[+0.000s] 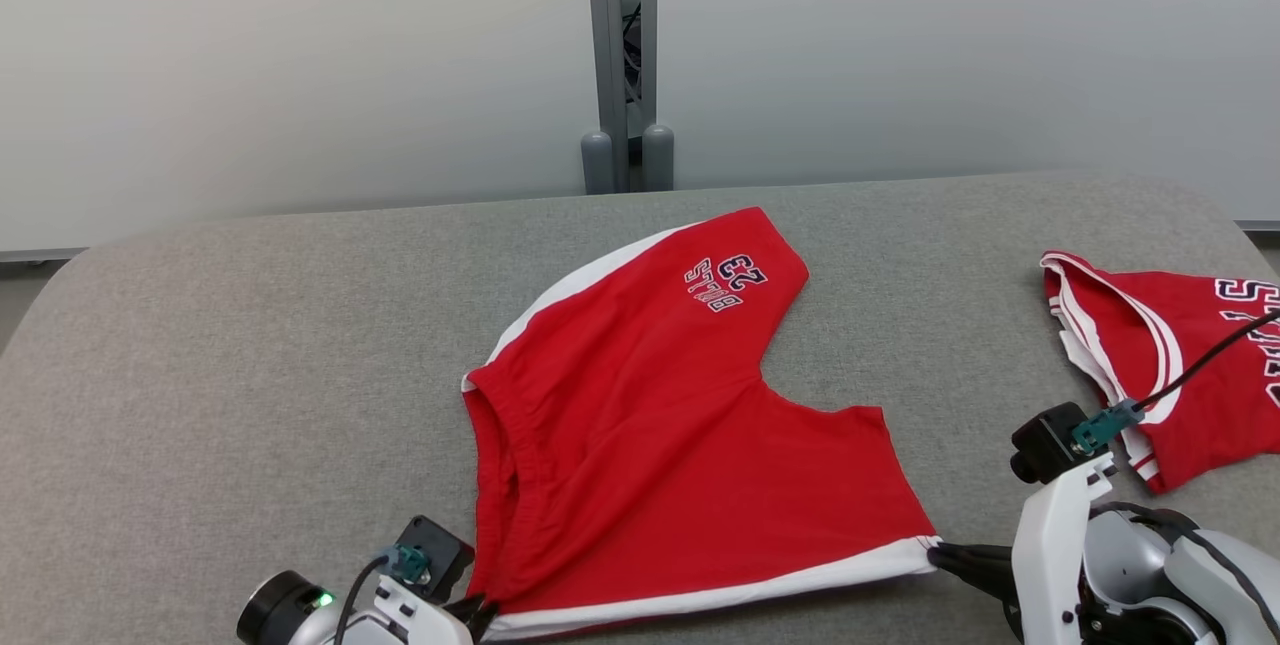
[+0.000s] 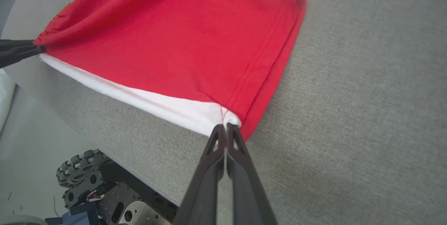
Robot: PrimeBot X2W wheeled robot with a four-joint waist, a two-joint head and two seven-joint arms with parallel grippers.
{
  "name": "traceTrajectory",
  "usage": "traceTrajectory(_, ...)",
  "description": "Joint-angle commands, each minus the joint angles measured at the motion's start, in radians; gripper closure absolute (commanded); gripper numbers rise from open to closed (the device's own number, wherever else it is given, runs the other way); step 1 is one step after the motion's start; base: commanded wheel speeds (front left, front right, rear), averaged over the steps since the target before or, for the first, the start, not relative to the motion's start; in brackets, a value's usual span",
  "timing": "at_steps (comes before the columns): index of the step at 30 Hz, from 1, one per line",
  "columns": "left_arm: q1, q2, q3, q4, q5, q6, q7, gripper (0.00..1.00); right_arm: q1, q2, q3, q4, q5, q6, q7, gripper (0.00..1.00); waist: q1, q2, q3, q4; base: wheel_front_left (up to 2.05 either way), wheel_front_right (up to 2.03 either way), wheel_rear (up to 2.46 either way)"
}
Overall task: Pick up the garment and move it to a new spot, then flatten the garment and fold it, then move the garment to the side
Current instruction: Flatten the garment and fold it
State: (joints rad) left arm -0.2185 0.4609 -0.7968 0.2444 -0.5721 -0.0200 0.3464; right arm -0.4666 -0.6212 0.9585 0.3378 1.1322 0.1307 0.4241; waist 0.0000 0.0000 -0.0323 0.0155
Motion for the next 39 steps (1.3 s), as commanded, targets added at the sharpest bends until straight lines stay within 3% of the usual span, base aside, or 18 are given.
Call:
traceTrajectory(1, 0.013, 0.014, -0.001, -0.019, 0.002, 0.007, 0.012, 1.00, 0.012, -0.011, -0.011, -0.011, 0.005, 0.000, 0.009, 1.00, 0.0000, 0.0000, -0.001, 0.001, 0.00, 0.00, 0.00)
traceTrajectory(12, 0.066, 0.086, 0.024, -0.199, -0.039, 0.059, 0.087, 1.00, 0.084, -0.033, -0.115, -0.120, -0.035, 0.000, 0.068, 1.00, 0.0000, 0.0000, 0.009, 0.008, 0.00, 0.00, 0.00)
traceTrajectory(25, -0.006, 0.054, 0.156, -0.271, -0.203, 0.100, 0.128, 1.00, 0.028, 0.014, -0.318, -0.169, -0.087, 0.000, 0.054, 1.00, 0.0000, 0.0000, 0.080, 0.039, 0.00, 0.00, 0.00)
traceTrajectory(27, -0.035, 0.029, 0.186, -0.262, -0.248, 0.115, 0.146, 1.00, -0.002, 0.030, -0.350, -0.172, -0.110, 0.000, 0.045, 1.00, 0.0000, 0.0000, 0.107, 0.051, 0.00, 0.00, 0.00)
traceTrajectory(28, -0.077, -0.013, 0.240, -0.249, -0.335, 0.131, 0.173, 1.00, -0.056, 0.042, -0.381, -0.159, -0.141, 0.000, 0.034, 1.00, 0.0000, 0.0000, 0.148, 0.066, 0.00, 0.00, 0.00)
traceTrajectory(39, -0.206, -0.155, 0.365, -0.146, -0.458, 0.171, 0.106, 1.00, -0.234, 0.064, -0.387, -0.087, -0.193, 0.000, 0.008, 1.00, 0.0000, 0.0000, 0.276, 0.113, 0.00, 0.00, 0.00)
